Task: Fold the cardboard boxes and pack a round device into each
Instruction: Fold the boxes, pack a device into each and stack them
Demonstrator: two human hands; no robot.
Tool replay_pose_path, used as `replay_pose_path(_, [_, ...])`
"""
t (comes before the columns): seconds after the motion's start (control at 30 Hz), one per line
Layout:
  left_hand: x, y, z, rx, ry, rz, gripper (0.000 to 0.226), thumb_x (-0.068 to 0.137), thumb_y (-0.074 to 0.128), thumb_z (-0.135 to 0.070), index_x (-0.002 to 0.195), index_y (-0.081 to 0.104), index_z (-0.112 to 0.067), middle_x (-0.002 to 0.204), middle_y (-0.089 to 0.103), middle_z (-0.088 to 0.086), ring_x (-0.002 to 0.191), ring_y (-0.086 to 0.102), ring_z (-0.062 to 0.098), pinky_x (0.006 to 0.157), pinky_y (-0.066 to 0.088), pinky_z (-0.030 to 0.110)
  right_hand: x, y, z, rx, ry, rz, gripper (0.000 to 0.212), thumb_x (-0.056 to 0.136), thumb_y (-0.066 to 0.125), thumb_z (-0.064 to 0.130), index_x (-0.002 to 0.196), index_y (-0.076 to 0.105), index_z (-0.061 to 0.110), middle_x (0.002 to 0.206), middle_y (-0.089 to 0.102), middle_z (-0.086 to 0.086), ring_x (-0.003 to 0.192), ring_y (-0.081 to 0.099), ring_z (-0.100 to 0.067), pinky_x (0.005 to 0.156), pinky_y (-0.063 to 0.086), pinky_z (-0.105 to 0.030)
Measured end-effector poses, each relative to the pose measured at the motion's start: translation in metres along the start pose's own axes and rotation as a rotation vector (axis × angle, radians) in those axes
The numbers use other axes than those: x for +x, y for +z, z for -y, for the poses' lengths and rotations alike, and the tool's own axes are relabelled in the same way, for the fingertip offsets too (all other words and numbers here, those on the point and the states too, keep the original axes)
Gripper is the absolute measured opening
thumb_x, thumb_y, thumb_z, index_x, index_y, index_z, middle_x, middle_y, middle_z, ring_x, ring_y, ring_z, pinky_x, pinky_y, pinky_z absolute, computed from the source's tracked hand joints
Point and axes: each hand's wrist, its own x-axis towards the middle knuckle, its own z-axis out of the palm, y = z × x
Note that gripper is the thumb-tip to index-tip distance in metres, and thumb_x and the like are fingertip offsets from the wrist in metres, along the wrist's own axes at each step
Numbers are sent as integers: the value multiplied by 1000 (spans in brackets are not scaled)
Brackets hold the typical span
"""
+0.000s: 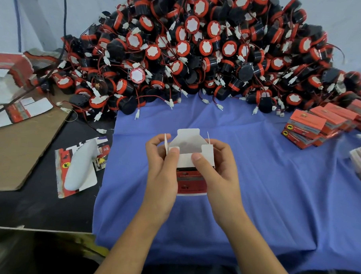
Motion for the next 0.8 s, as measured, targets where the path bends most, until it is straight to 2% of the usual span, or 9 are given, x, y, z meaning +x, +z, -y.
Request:
replay_pose_path(0.07, [-2,-1,0,37,2,2,31,108,46,-15,119,52,-43,114,67,-6,87,69,7,67,54,19,0,1,0,10,34,-18,29,84,71,23,111,62,28,116,73,2,103,71,-20,80,59,-31])
replay_pose_path(0.17, [-3,-1,-4,122,25,27,40,107,39,-7,112,52,-44,104,67,-19,83,67,2,64,53,17,1,2,0,12,74,-19,32,79,70,20,109,64,32,113,74,3,100,72,-19,78,60,-32])
replay_pose_path(0.33, [-7,4,-6,230,83,69,40,101,37,-11,111,49,-48,107,62,-26,95,65,5,75,55,20,3,0,1,-5,98,-2,35,76,63,15,109,65,24,103,75,3,82,71,-8,64,55,-19])
replay_pose_path(0.53, [-15,9,-6,271,109,113,48,90,35,-12,114,46,-53,112,57,-26,107,62,9,81,54,20,3,0,6,-81,104,-22,35,69,54,13,103,63,16,84,66,5,69,59,-7,57,50,-16])
replay_pose_path(0.67, [-14,8,-6,250,106,61,56,92,40,4,117,51,-45,114,61,-20,107,64,11,81,57,25,0,-1,7,-79,94,-7,36,72,56,14,106,65,22,89,68,7,69,61,-3,57,50,-15])
replay_pose_path(0.73, [-13,8,-10,253,120,51,62,90,39,11,119,55,-41,116,63,-23,111,64,7,88,55,25,-2,0,6,-104,65,26,35,78,57,17,111,65,27,94,69,9,74,63,-2,62,51,-15])
replay_pose_path(0.8, [-12,8,-12,258,117,67,63,92,39,10,130,58,-37,125,62,-26,120,60,4,99,52,26,-4,0,3,-115,51,65,32,85,60,28,117,64,34,105,71,12,87,68,-3,70,53,-16])
